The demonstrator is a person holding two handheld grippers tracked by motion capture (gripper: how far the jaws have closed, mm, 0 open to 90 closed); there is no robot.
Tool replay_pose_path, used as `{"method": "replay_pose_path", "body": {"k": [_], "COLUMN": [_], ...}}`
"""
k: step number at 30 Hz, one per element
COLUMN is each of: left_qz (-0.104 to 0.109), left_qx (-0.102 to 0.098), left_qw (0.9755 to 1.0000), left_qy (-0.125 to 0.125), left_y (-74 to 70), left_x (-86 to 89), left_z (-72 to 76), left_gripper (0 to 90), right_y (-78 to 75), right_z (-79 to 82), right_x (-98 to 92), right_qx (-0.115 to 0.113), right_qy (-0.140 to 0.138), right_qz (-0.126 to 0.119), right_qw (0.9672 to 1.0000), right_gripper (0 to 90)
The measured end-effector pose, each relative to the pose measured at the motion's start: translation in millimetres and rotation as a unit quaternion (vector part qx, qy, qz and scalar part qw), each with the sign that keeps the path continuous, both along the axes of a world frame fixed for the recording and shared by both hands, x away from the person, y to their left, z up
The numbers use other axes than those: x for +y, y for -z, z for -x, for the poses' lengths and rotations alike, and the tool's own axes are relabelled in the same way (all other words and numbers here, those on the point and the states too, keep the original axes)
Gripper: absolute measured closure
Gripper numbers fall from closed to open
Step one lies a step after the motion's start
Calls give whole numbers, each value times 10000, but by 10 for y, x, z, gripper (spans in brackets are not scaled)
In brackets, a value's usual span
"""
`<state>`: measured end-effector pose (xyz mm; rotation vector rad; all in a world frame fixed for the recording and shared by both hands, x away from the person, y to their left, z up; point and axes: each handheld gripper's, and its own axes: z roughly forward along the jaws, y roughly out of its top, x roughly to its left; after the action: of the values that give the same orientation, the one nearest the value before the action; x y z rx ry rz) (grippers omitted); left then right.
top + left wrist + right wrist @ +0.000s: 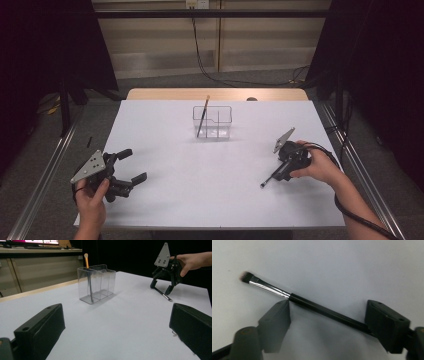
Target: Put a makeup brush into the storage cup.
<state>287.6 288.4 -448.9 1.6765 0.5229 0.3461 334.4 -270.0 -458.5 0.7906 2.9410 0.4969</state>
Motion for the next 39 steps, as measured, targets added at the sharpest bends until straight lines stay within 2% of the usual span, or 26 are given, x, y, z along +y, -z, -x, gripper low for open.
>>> {"method": "replay_pose_path", "body": {"k": [5, 10, 14, 16, 22, 28, 32, 39], "left_qz": [-33, -15, -27, -2, 3, 3, -11, -34], "left_qx": [3, 1, 0, 9, -3, 11, 25, 35], "left_qw": [10000, 10000, 10000, 10000, 10000, 10000, 10000, 10000], "left_qy": [-13, -7, -13, -6, 0, 18, 29, 37], "left_y": [-1, -4, 1, 1, -1, 7, 8, 12], "left_x": [-1, 1, -5, -7, -16, -23, -27, -32], "left_z": [-2, 1, 1, 2, -4, -13, -15, -21], "left_gripper": [0, 0, 0, 0, 0, 0, 0, 0], "right_y": [-32, -68, -78, -88, -92, -97, -92, -98], "right_z": [17, 35, 59, 79, 94, 78, 51, 47], "right_x": [-12, -22, -39, -37, -44, -69, -86, -78], "right_qx": [12, 114, 118, 154, 208, 233, 322, 357], "right_qy": [-137, -92, -156, -95, -99, -17, 206, 224], "right_qz": [-11, 39, 134, 163, 175, 212, 160, 192], "right_qw": [9999, 9999, 9997, 9997, 9996, 9995, 9991, 9989], "right_gripper": [392, 558, 635, 687, 782, 820, 840, 839]}}
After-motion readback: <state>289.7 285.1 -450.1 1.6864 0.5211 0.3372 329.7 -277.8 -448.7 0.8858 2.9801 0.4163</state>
